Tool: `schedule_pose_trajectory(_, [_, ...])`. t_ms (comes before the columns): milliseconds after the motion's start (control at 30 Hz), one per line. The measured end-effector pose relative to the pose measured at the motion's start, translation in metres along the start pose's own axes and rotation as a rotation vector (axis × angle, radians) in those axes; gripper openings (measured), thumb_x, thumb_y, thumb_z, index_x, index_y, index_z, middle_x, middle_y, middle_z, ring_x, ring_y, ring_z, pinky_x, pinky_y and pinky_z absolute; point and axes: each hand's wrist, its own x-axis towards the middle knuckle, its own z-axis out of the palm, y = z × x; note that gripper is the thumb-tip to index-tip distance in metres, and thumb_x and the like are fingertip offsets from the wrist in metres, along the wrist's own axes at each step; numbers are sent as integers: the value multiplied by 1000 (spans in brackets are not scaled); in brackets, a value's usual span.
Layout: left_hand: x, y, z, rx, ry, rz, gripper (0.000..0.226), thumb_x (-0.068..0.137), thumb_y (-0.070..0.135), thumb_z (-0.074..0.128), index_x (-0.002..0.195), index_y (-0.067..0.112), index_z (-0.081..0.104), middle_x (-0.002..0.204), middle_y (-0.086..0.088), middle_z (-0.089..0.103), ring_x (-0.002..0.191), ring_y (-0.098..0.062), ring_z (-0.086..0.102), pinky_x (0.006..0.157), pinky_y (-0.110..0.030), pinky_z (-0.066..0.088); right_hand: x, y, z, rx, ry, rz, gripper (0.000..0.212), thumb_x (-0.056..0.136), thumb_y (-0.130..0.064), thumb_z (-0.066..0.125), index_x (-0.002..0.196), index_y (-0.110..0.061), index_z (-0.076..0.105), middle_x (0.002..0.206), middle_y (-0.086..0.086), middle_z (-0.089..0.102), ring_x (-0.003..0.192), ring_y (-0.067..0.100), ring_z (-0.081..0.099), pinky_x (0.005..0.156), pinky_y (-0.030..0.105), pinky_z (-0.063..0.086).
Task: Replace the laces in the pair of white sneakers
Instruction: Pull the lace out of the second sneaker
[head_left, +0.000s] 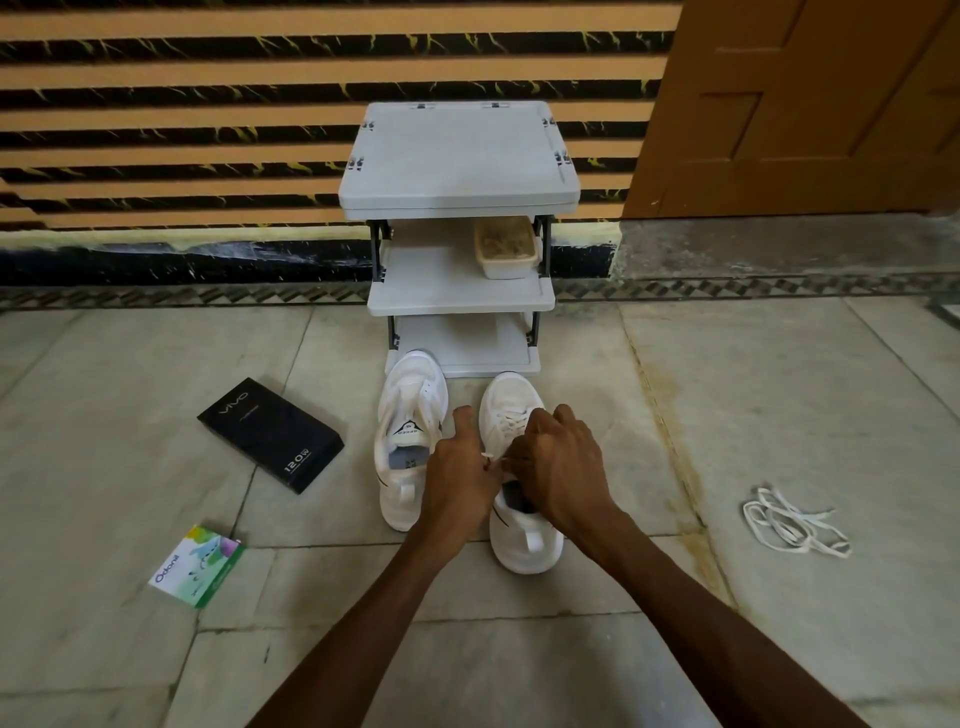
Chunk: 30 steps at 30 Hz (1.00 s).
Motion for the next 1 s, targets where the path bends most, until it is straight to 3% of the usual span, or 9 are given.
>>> schedule_pose_trajectory(167, [-2,5,-1,80,6,18,67,87,21,70,142,16,31,97,-10,69,88,-25,67,74,-34,55,12,18,-14,496,181,338,16,70,-7,77,77,-21,71,83,-3,59,76,5,50,61,14,40])
schedule_pose_trajectory(267, [-3,7,-1,102,4,22,67,87,13,67,143,14,30,93,-11,69,88,-26,66,79,-40,55,29,33,-32,1322,393,768,23,84,3,62,72,-15,70,79,1,66,71,9,61,75,30,55])
schedule_pose_trajectory(367, [-4,8,-2,116,15,15,69,86,10,65,144,13,29,96,-11,69,89,-26,66,78,-37,54,30,26,-35,2070,287,973,26,94,5,48,72,-7,55,68,4,55,57,11,56,69,28,57])
schedule_pose_trajectory(467, [-4,7,-3,112,16,-4,67,85,12,67,142,11,31,98,-12,69,92,-26,66,77,-32,52,20,20,-28,1671,81,787,25,84,3,43,66,-13,48,64,5,52,50,14,44,49,24,38])
schedule_pose_trajectory(567, [-4,7,-4,93,10,-42,63,86,19,69,139,10,36,102,-11,69,98,-25,66,77,-26,47,12,20,-13,681,-84,296,18,91,-22,61,75,-19,66,68,-2,67,58,8,59,58,22,46])
schedule_pose_trajectory(667, [-4,9,-3,118,9,-77,53,87,29,70,130,7,48,103,-11,70,101,-24,65,79,-26,46,3,10,-2,313,-220,165,15,83,-34,70,91,-22,75,86,1,73,72,17,66,64,21,47])
schedule_pose_trajectory(833, [-5,11,-4,148,19,-103,36,85,18,70,116,3,59,99,-11,71,97,-24,65,79,-30,49,-3,14,4,287,-148,147,18,65,-27,78,79,-19,69,78,-3,66,64,14,57,54,21,39])
schedule_pose_trajectory(900, [-5,9,-3,141,21,-104,25,83,15,68,104,2,62,90,-13,71,92,-26,65,74,-33,49,-8,17,6,646,21,329,9,76,-6,67,74,-14,65,74,-3,64,66,12,57,58,21,44])
schedule_pose_trajectory(1000, [-4,4,-3,193,56,-79,8,81,11,64,80,3,61,78,-13,67,79,-28,64,62,-33,42,-5,25,3,1452,312,945,22,89,0,52,73,-11,60,68,1,50,62,13,43,56,24,43])
